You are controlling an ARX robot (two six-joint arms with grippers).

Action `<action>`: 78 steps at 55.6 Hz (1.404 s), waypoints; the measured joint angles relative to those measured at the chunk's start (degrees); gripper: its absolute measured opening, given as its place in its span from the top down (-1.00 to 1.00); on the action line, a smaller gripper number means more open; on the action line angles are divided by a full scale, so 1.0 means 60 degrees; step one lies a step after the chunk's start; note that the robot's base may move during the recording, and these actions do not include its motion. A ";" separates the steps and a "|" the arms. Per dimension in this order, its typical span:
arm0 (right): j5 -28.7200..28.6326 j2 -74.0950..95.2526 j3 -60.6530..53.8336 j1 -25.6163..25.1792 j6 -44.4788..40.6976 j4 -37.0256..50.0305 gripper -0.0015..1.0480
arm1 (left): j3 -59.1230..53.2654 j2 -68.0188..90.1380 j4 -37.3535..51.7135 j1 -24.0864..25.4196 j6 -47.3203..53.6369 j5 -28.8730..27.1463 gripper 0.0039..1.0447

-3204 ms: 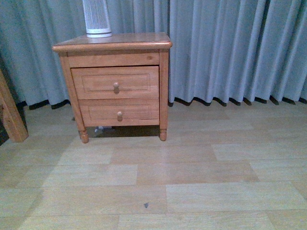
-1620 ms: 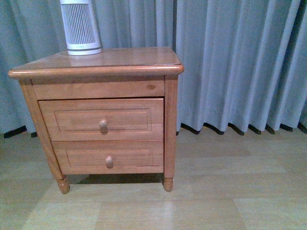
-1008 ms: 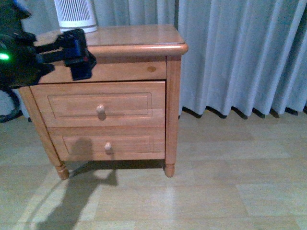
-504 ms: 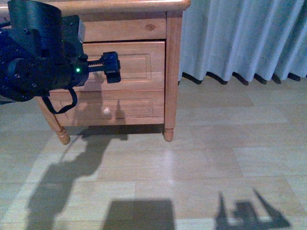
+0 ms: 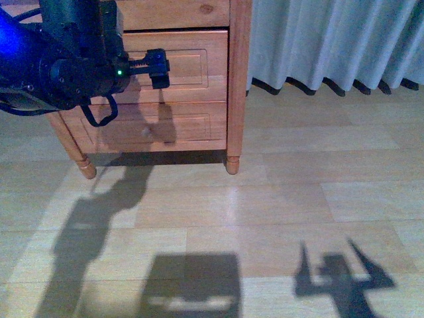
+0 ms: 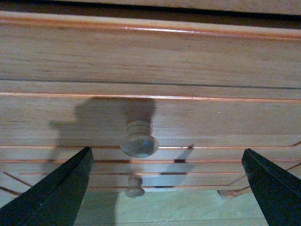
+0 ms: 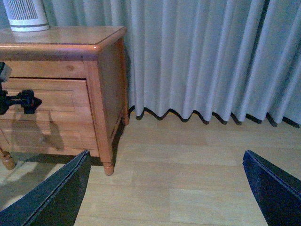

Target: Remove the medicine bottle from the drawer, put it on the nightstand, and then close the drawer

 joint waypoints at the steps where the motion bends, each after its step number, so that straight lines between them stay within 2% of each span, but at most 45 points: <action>1: -0.0004 0.0000 0.0000 0.0000 0.0004 0.0000 -0.87 | 0.0055 0.0066 0.0004 0.0000 -0.0004 0.0007 -0.88; 59: -0.0004 0.0000 0.0000 0.0000 0.0000 0.0000 -0.87 | 0.0896 0.1049 0.0710 0.0087 0.0211 -0.0102 -0.87; 73: -0.0004 0.0000 0.0000 0.0000 0.0000 0.0000 -0.87 | 0.1126 0.1249 0.0721 0.0087 0.0215 -0.0215 -0.17; 78: -0.0004 0.0000 0.0000 0.0000 0.0000 0.0000 -0.87 | 0.1220 0.1359 0.0685 0.0087 0.0215 -0.0339 0.18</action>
